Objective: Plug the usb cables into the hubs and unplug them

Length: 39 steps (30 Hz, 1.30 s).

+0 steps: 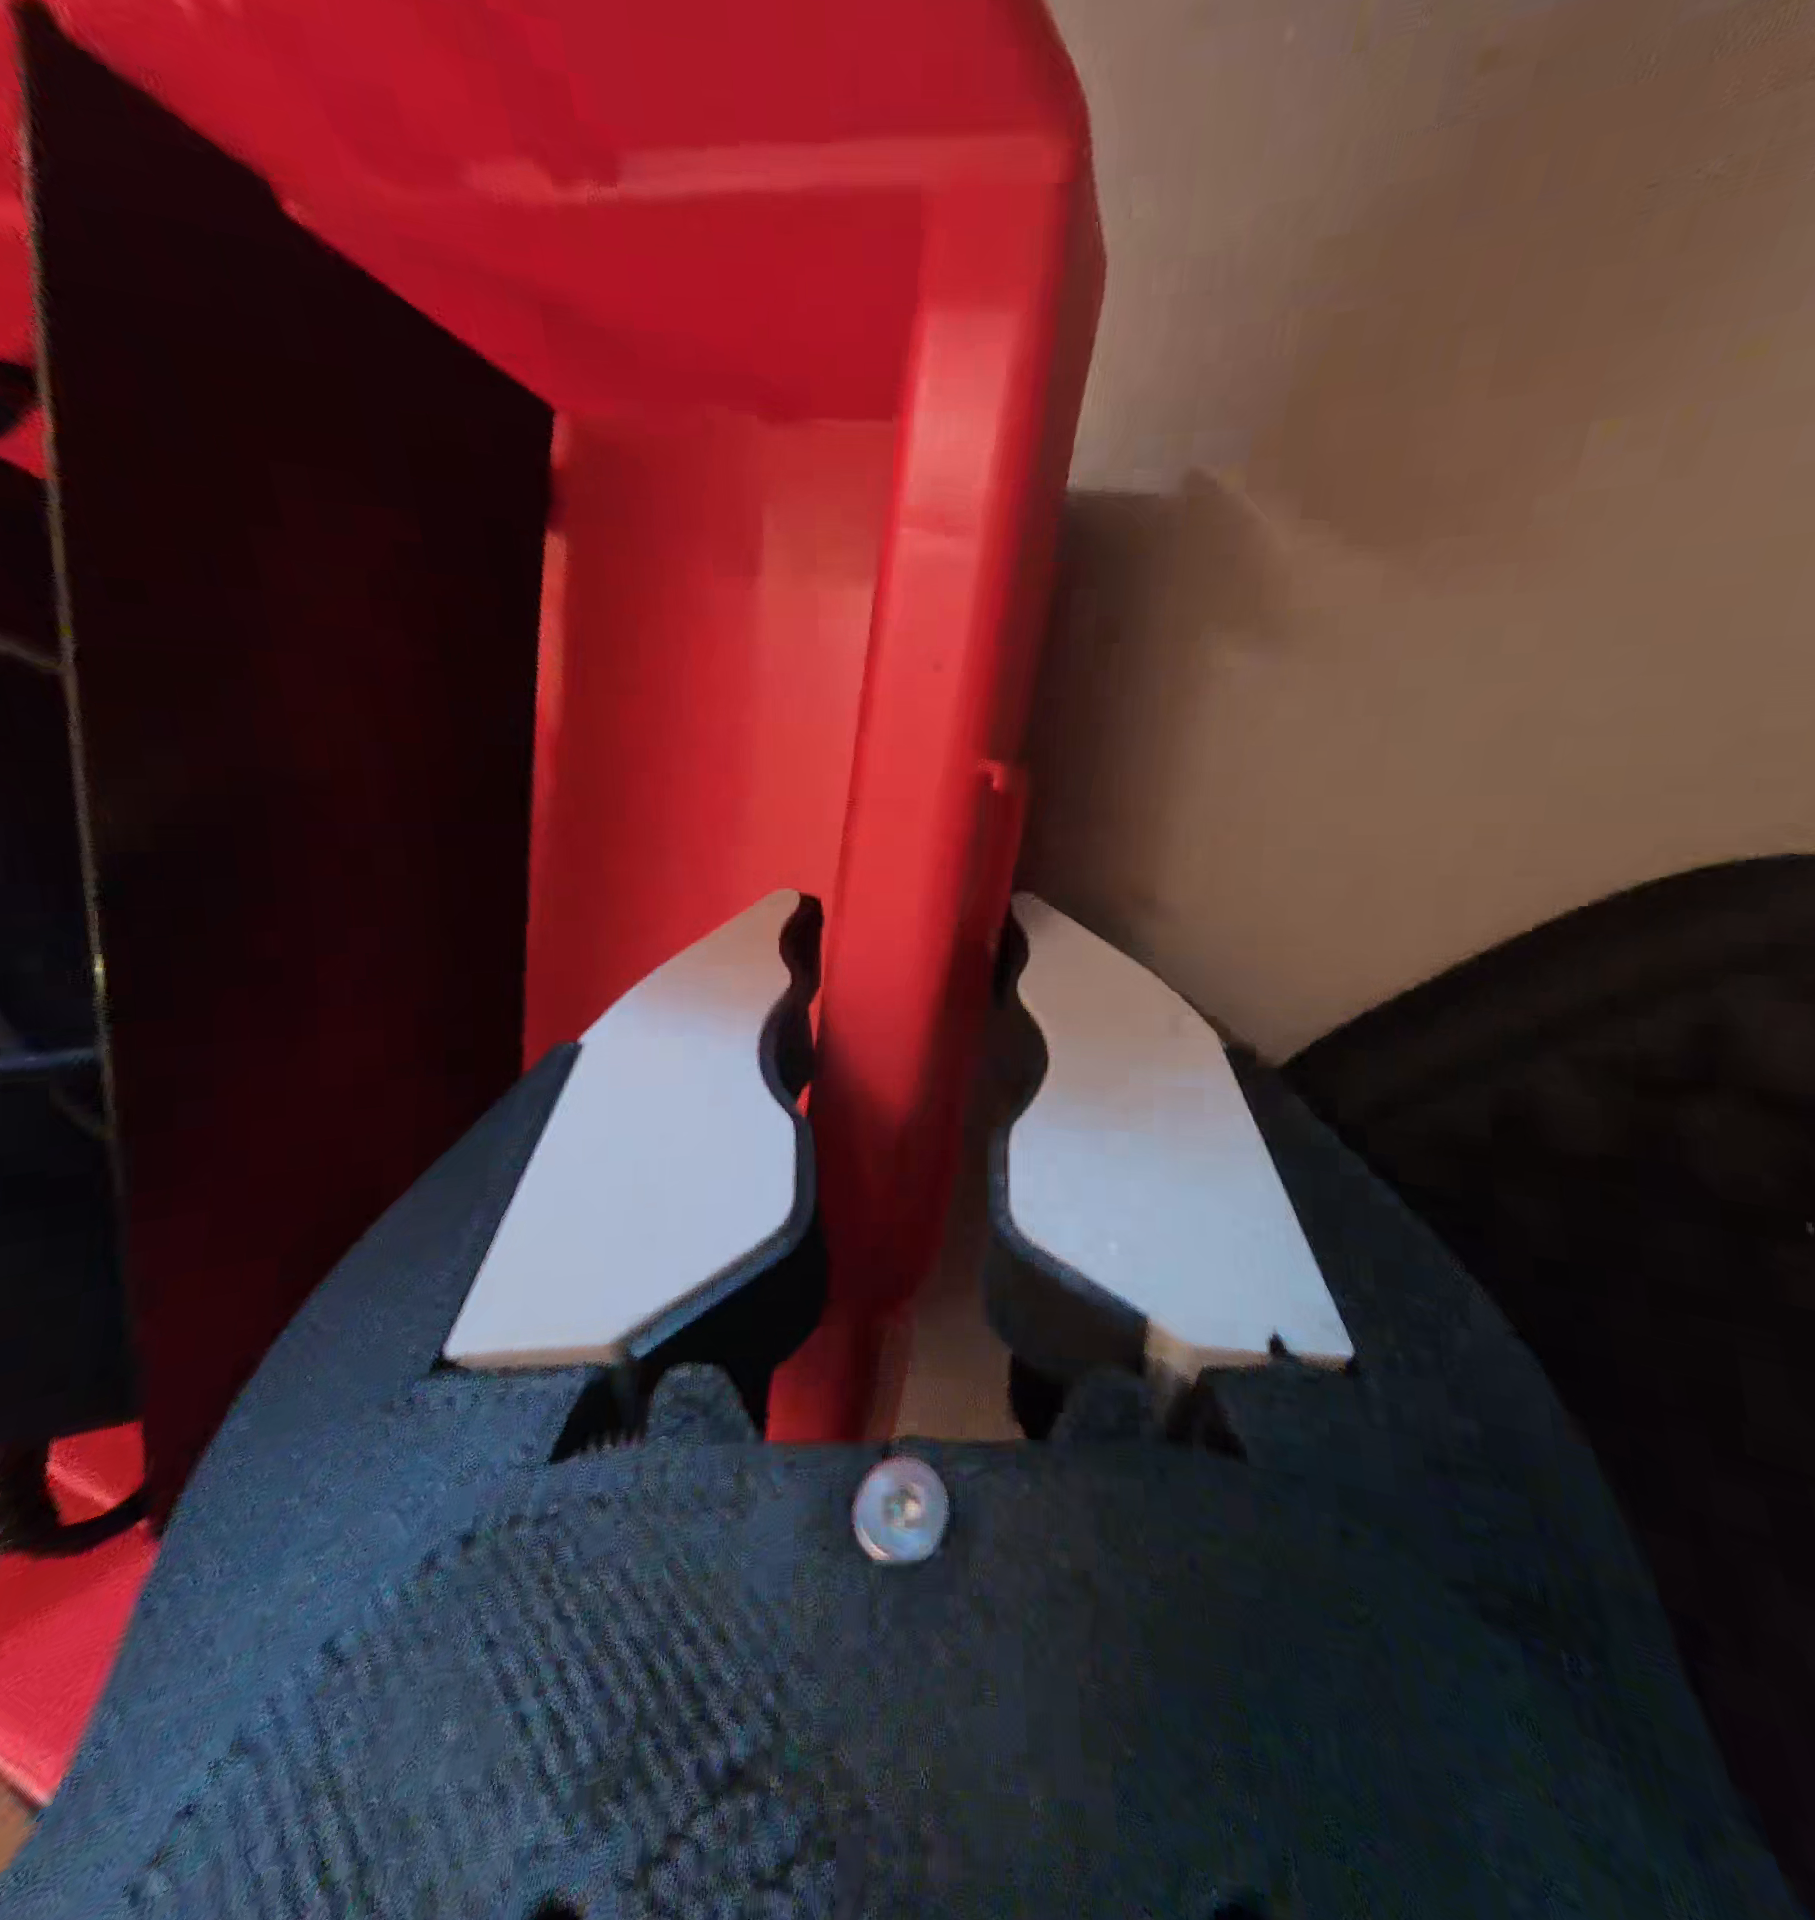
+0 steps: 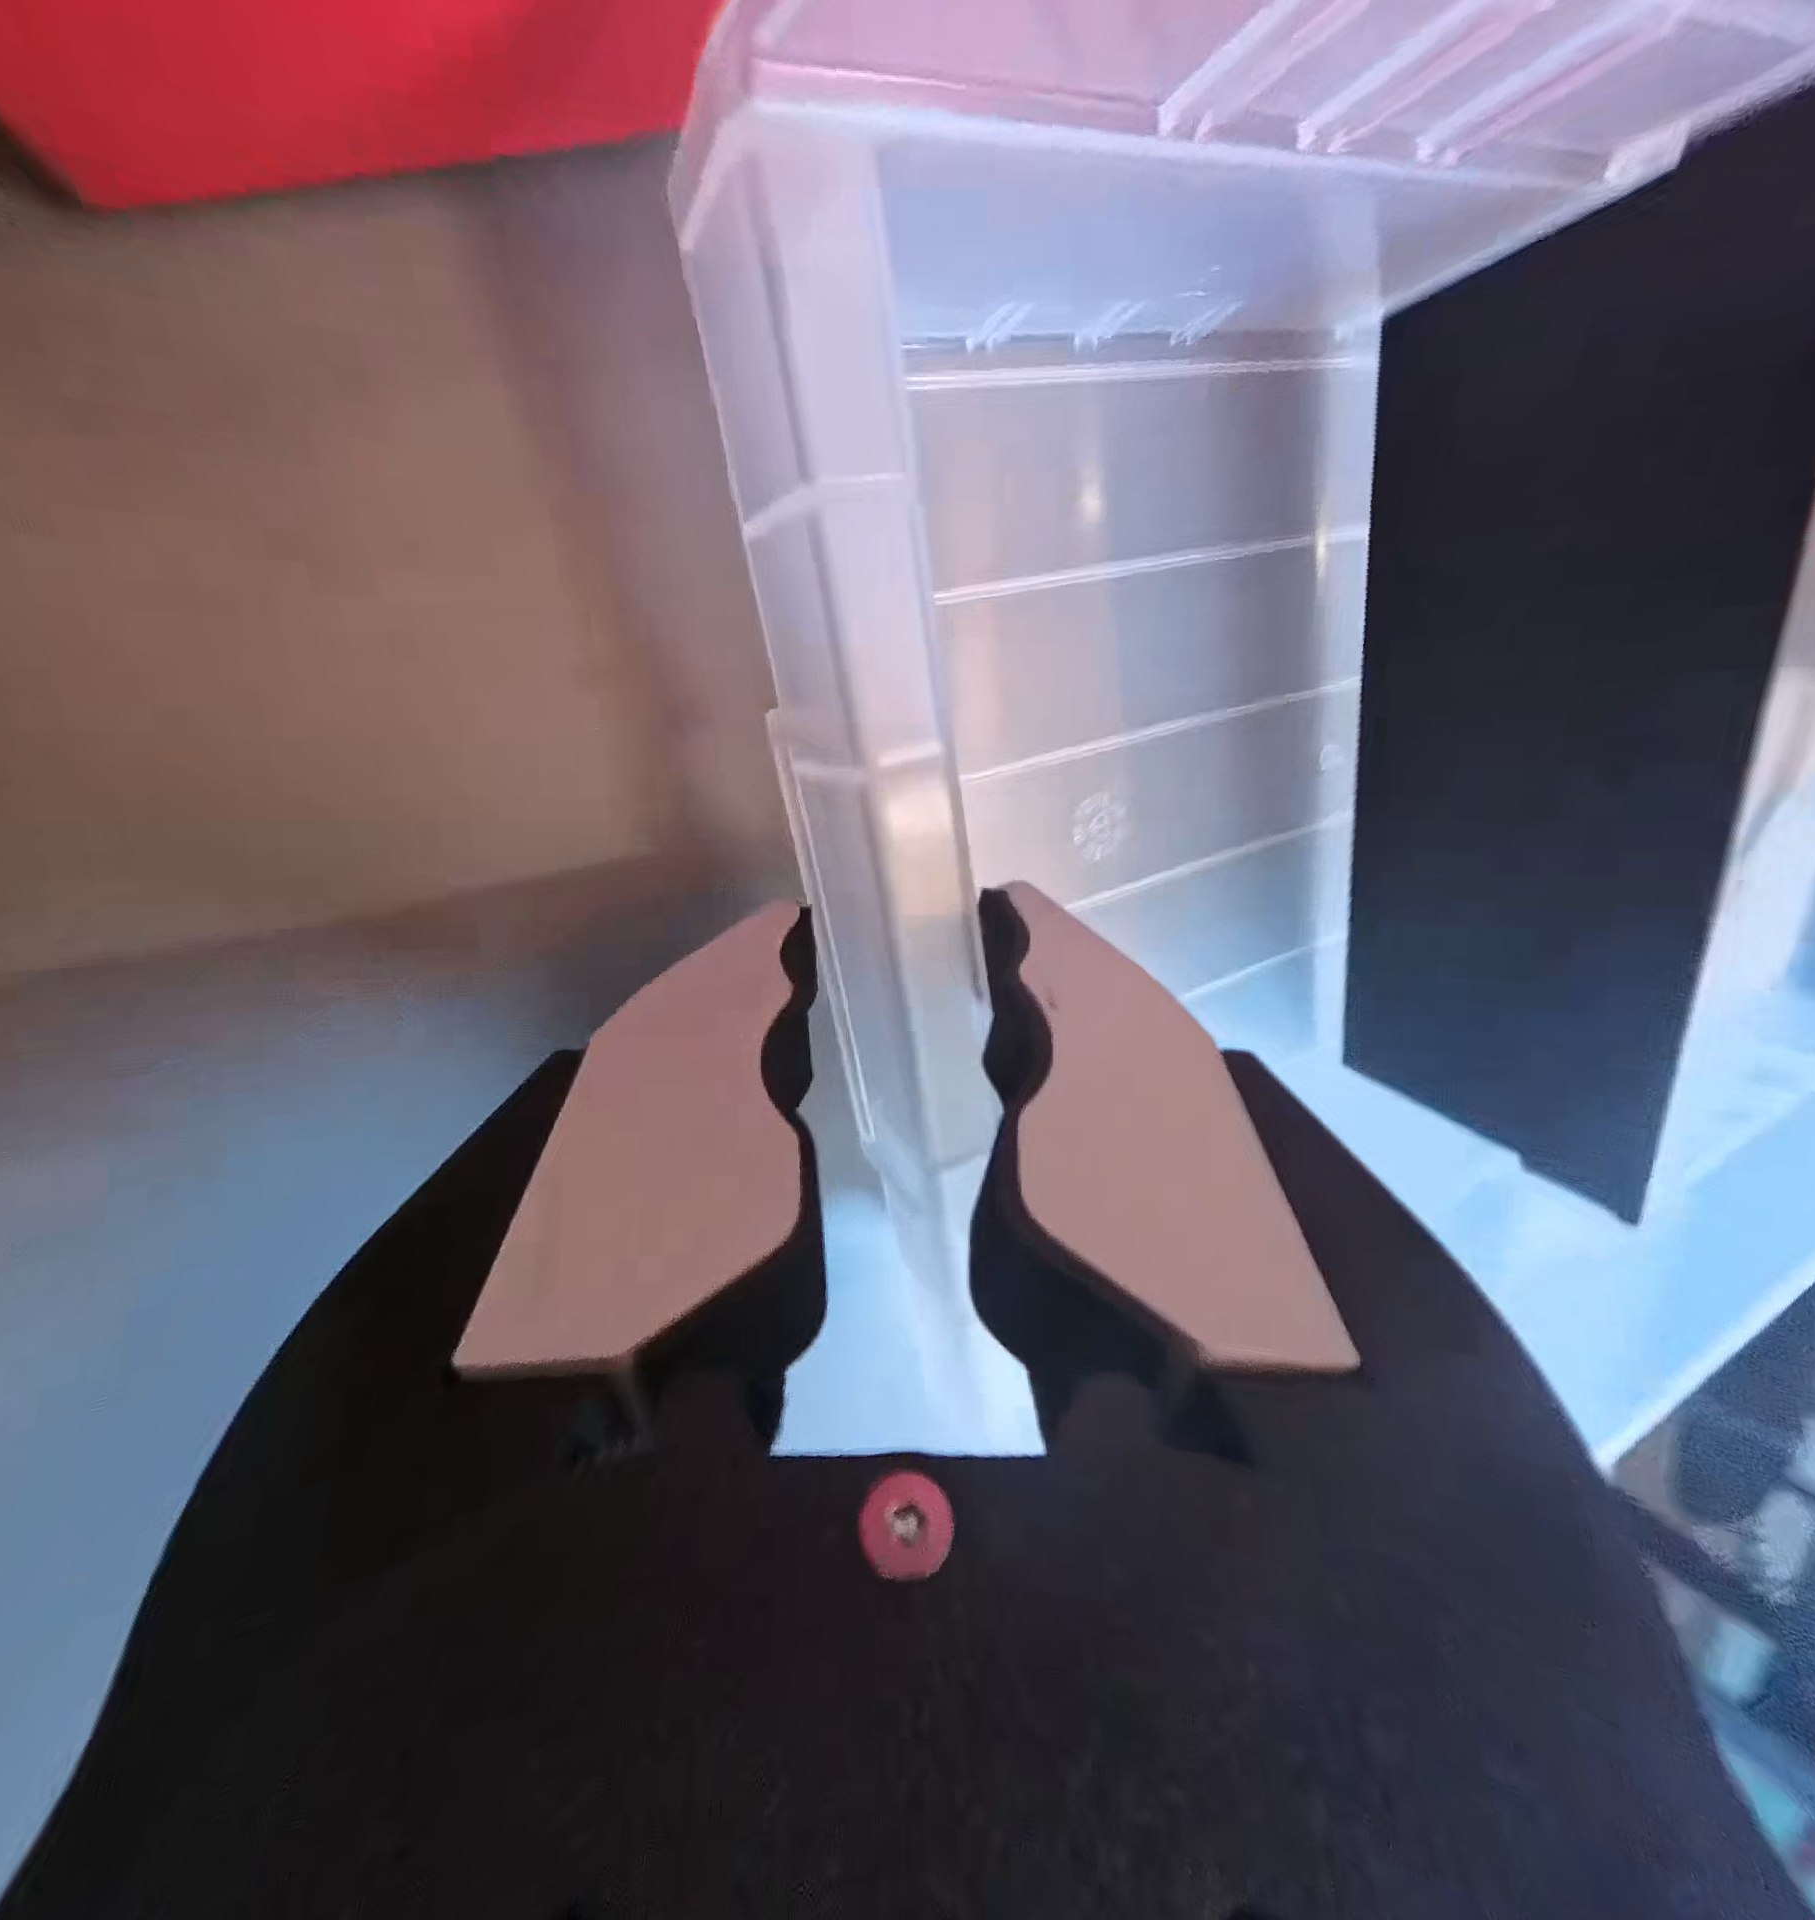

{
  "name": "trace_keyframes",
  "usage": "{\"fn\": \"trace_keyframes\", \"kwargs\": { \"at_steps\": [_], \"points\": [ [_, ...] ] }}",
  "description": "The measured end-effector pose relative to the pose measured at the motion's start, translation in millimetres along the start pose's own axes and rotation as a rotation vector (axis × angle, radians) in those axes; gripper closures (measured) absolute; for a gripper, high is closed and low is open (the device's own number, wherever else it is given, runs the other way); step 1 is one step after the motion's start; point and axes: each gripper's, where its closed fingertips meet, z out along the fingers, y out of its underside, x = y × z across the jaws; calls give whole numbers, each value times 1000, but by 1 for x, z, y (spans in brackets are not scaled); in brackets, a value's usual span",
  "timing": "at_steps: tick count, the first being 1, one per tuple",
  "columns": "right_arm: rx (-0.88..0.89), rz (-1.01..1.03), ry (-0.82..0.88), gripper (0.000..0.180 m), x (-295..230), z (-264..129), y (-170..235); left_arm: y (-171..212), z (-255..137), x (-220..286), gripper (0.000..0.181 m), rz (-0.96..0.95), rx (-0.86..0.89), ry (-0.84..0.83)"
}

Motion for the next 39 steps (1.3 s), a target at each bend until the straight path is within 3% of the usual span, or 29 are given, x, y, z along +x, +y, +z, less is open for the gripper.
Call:
{"fn": "trace_keyframes", "kwargs": {
  "at_steps": [8, 12, 18, 25, 28, 31, 35, 37, 39],
  "points": [
    [41, 215, 100, 144, -64, -67, 91, 0, 1, -1, 147, 20, 63, -52],
    [-21, 266, 208, 143, -81, -89, 138, -2, 3, -6, 147, 28, 68, -71],
    [-86, 267, 285, 145, -52, -87, 186, -5, 11, -24, 147, 20, 65, -71],
    [-134, 351, 357, 144, 5, -68, 214, -4, 24, -63, 145, -30, 60, -85],
    [-70, 420, 397, 138, 18, -68, 211, -3, 20, -78, 138, -91, 61, -89],
    [174, 517, 341, 129, 12, -86, 180, -19, -13, -94, 130, -216, 220, -51],
    [441, 522, 313, 134, 4, -112, 144, -29, -63, -164, 130, -447, 408, -144],
    [497, 486, 327, 138, 1, -115, 134, -21, -64, -198, 129, -491, 348, -192],
    [512, 467, 332, 143, -3, -110, 129, -5, -44, -219, 124, -458, 153, -202]
  ]
}}
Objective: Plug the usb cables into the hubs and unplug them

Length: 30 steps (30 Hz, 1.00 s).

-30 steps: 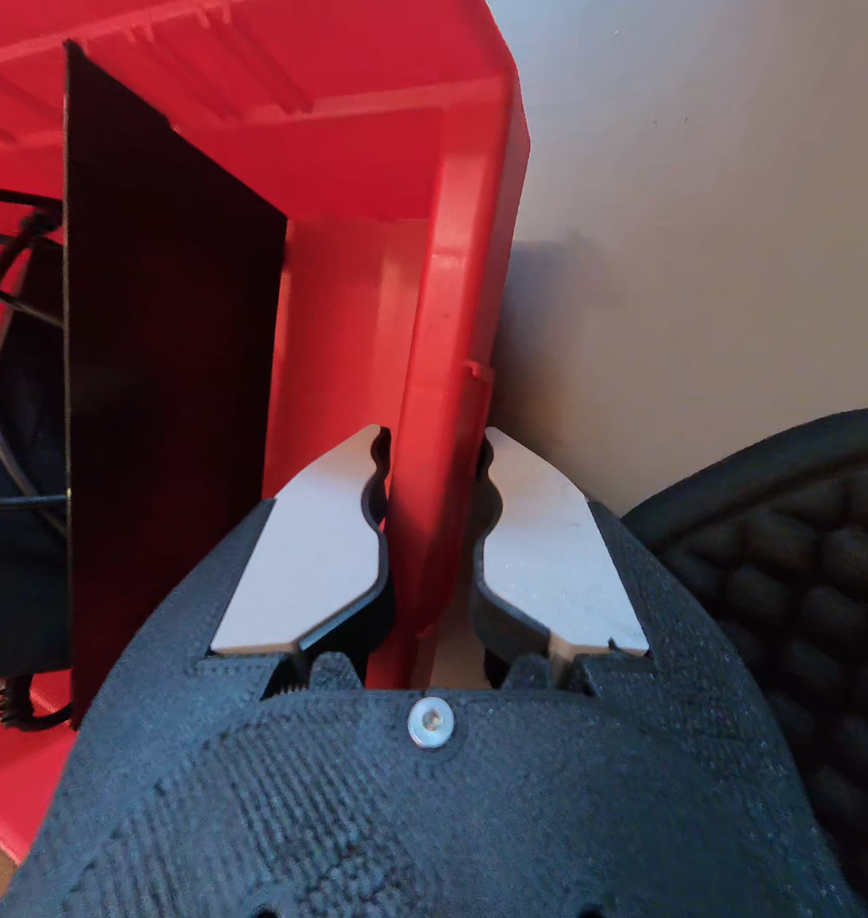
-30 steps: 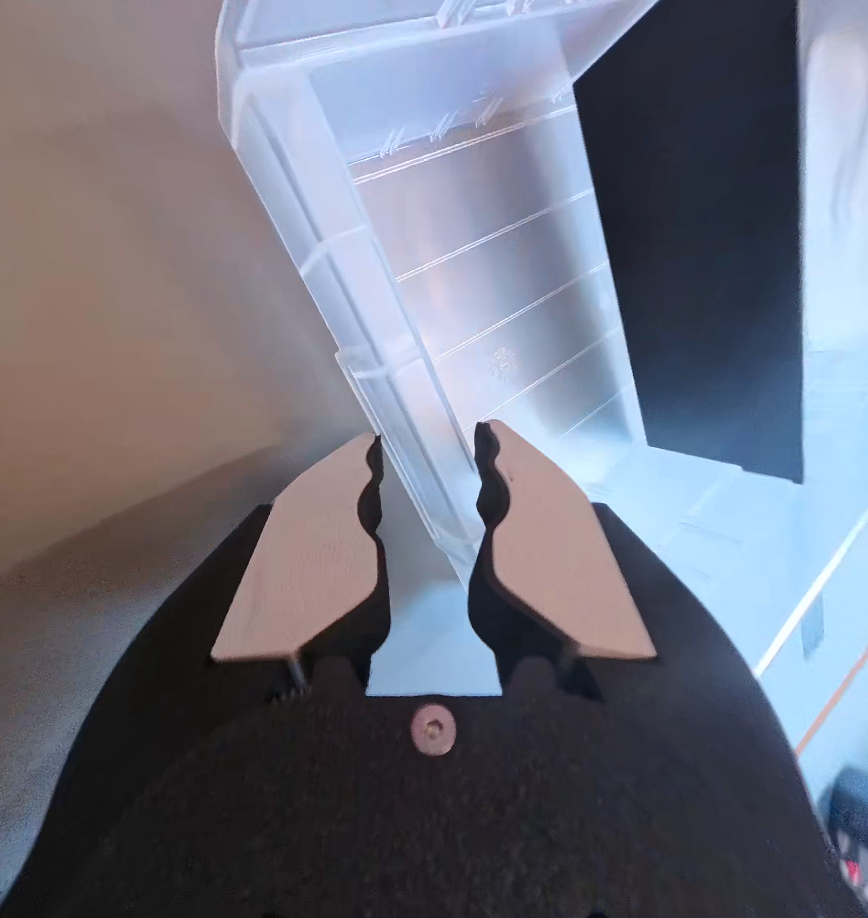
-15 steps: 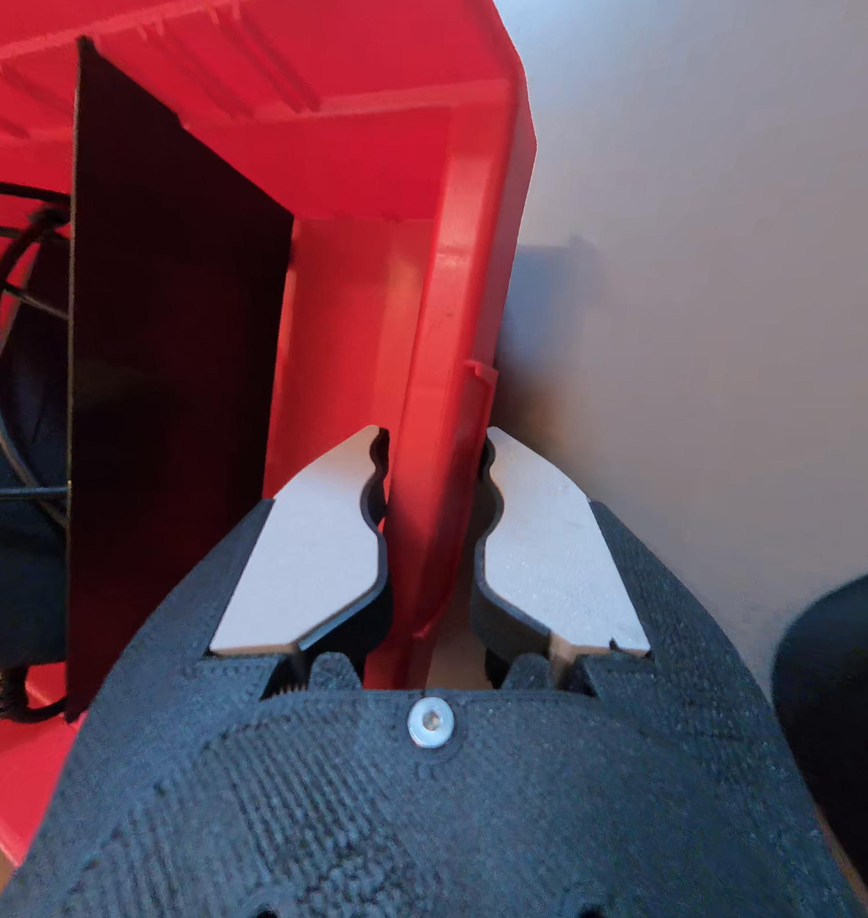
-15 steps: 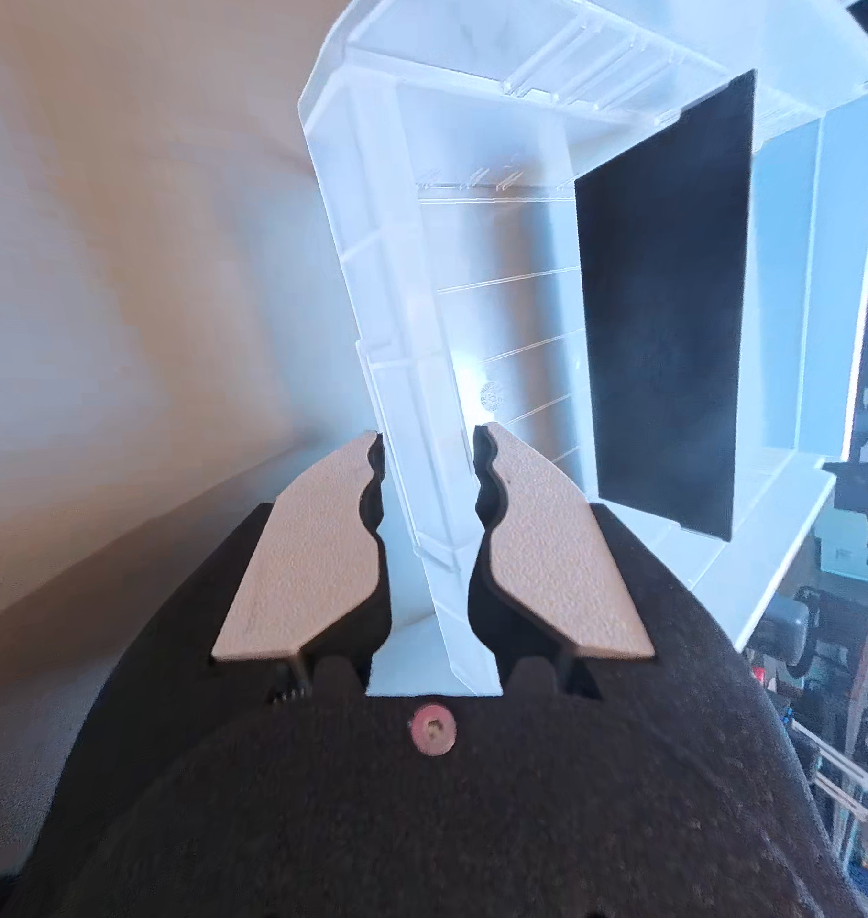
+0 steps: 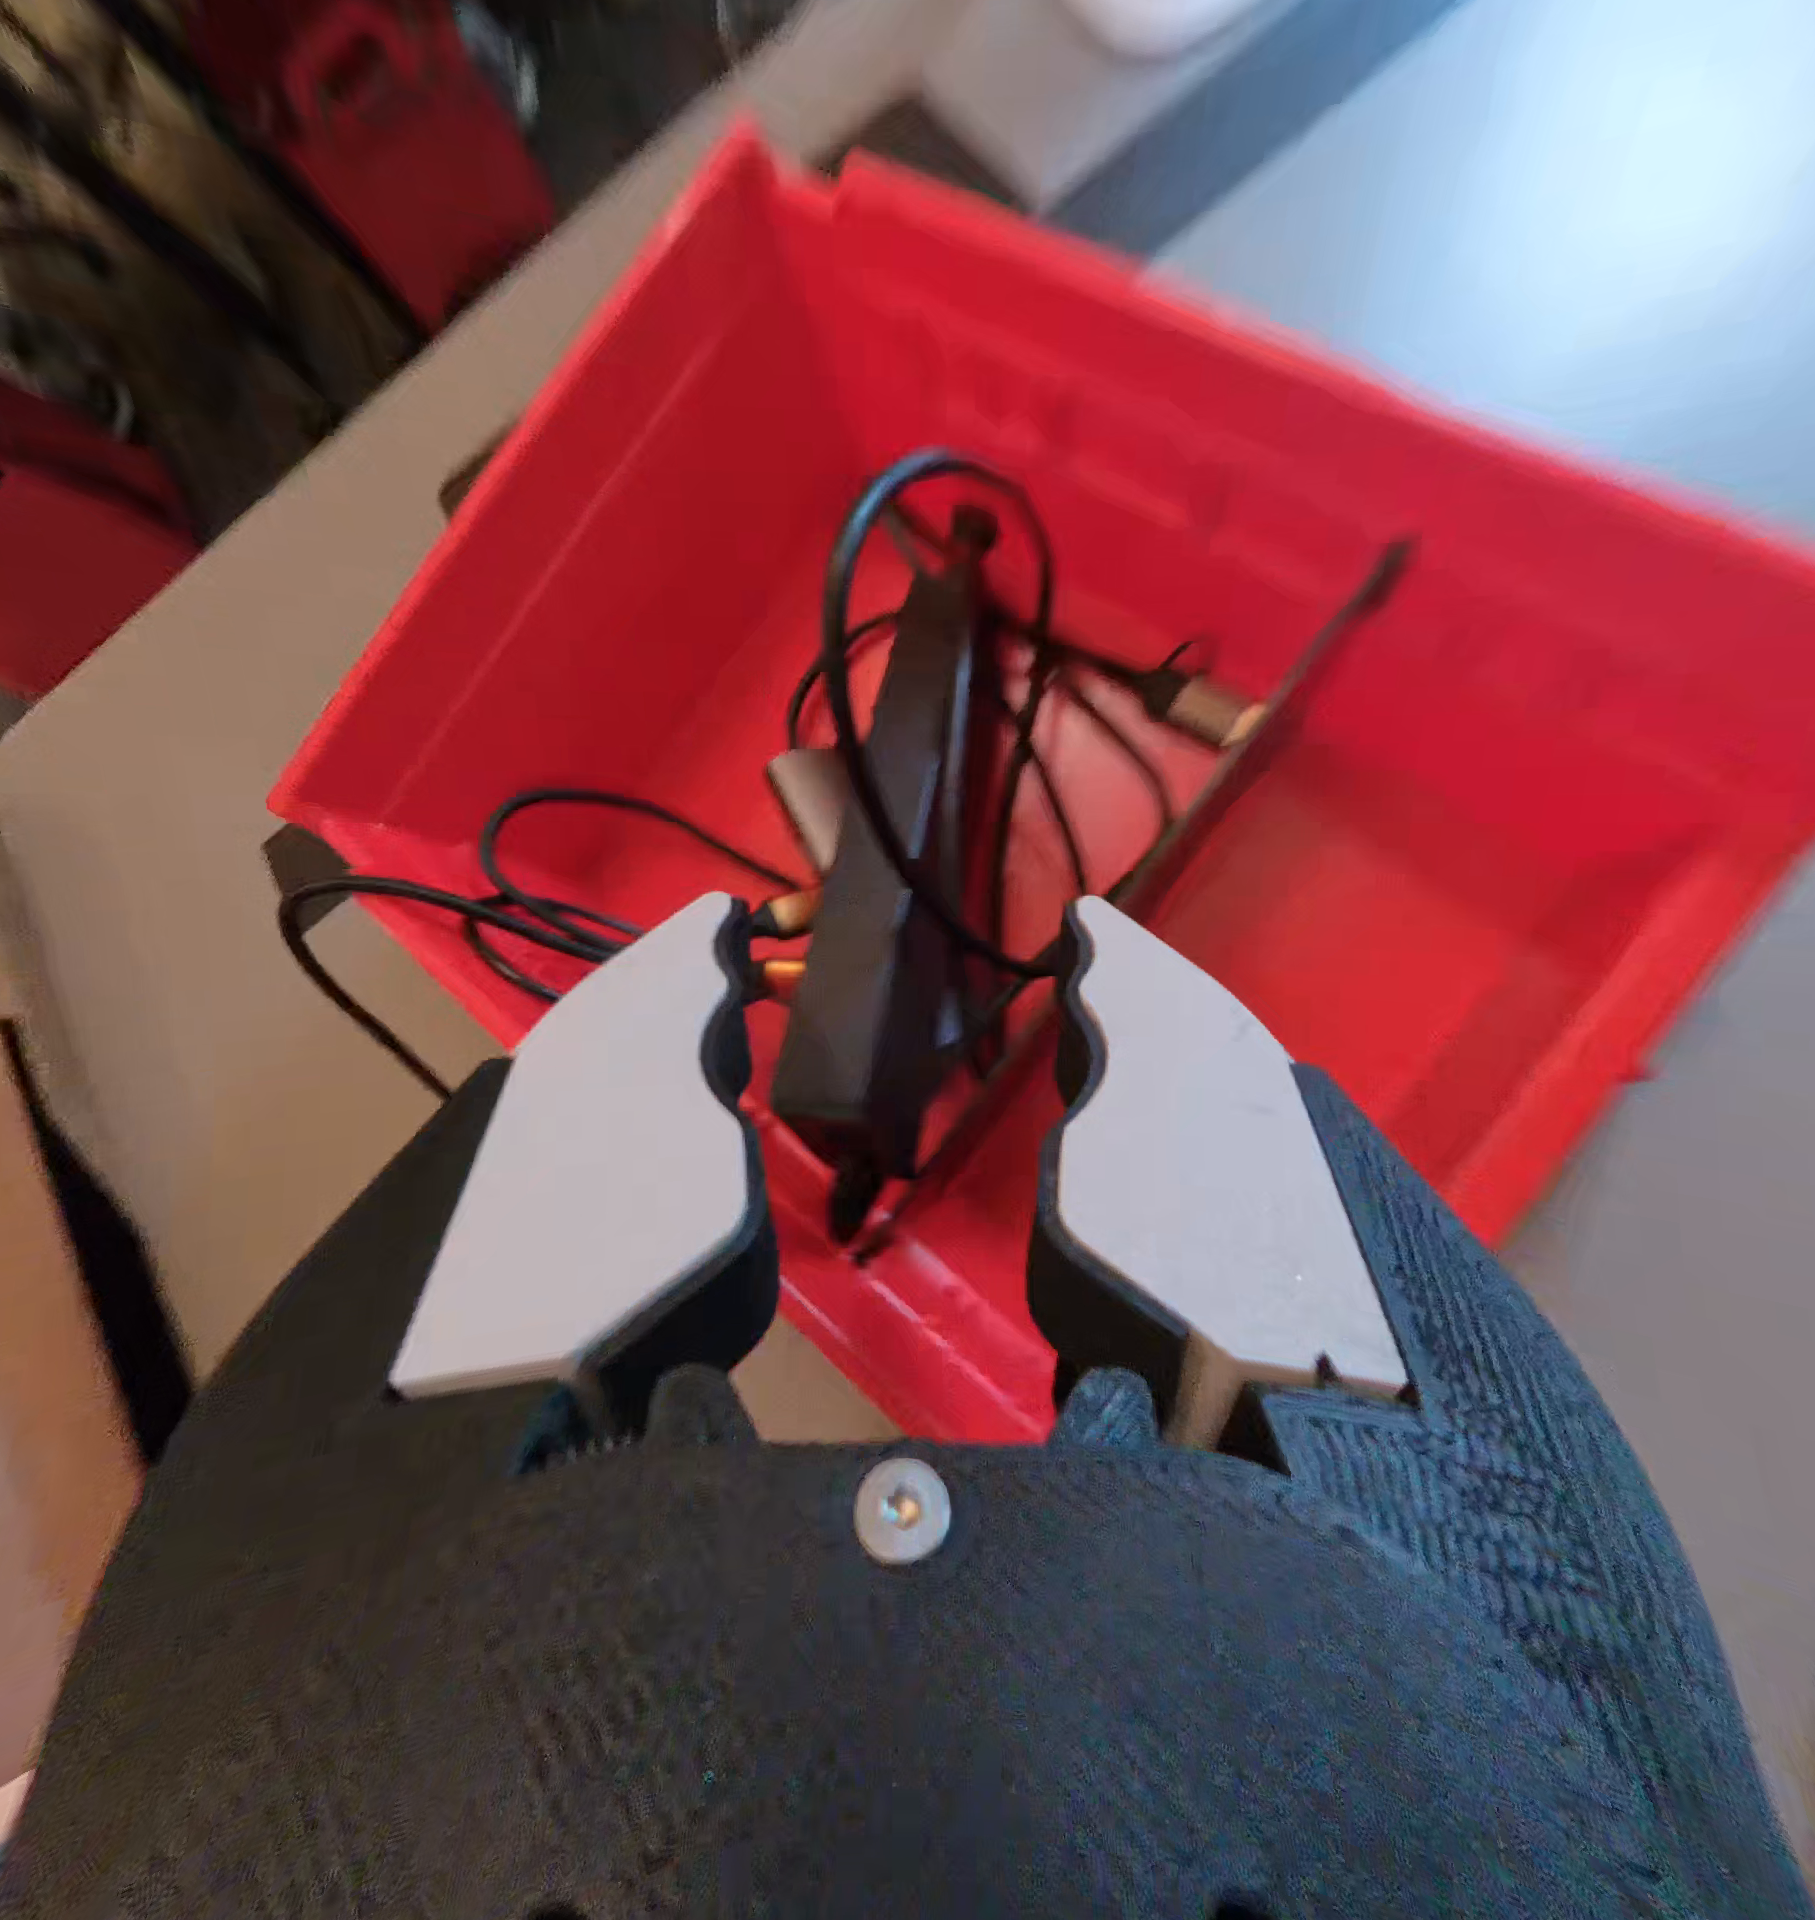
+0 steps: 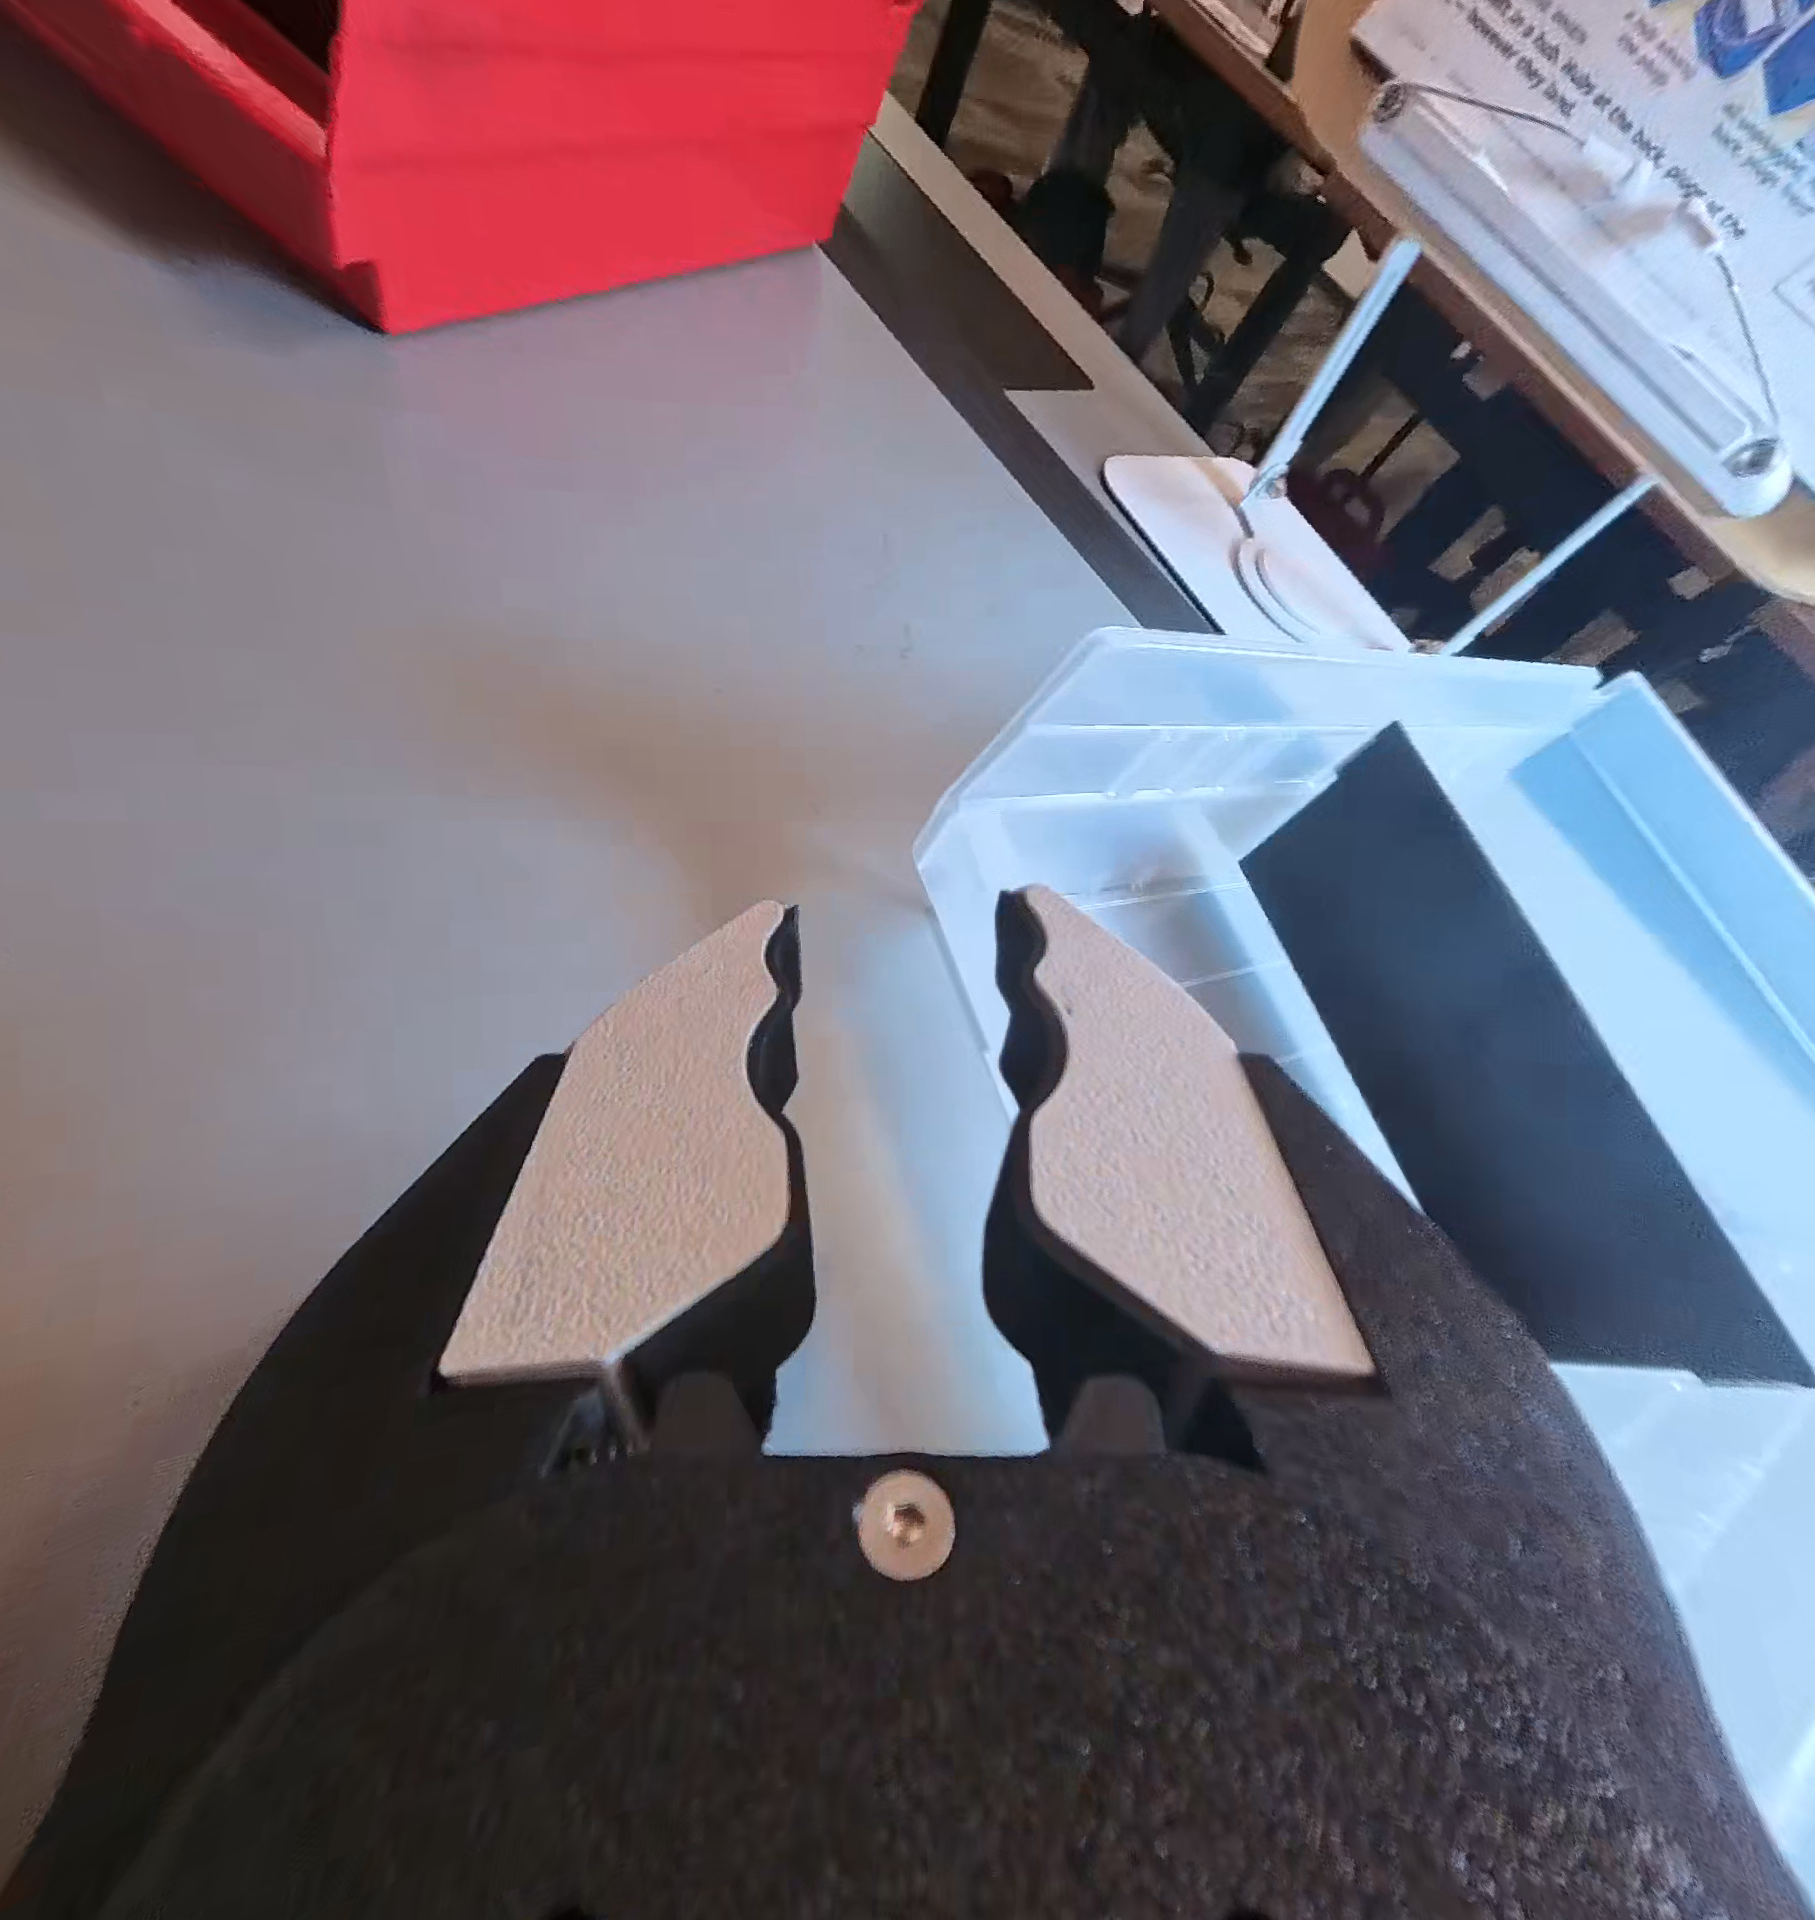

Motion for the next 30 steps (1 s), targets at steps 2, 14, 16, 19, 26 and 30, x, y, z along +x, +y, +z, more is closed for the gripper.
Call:
{"fn": "trace_keyframes", "kwargs": {
  "at_steps": [2, 14, 16, 19, 26, 30],
  "points": [
    [-2, -8, -26, 143, -9, 4, 3, 10, 26, -6, 123, 40, -155, 24],
    [44, 2, -23, 150, -7, -1, 7, -8, 31, -37, 153, 439, -384, -237],
    [73, 10, -13, 150, -5, -3, 2, -38, 1, -52, 153, 541, -262, -421],
    [130, 36, -16, 150, -5, -7, -10, -82, -51, -53, 153, 666, -54, -631],
    [276, 144, -49, 151, -5, -21, -41, -153, -135, 32, 153, 931, 384, -856],
    [395, 256, -111, 148, -5, -35, -66, -160, -129, 120, 154, 1063, 569, -779]
  ]
}}
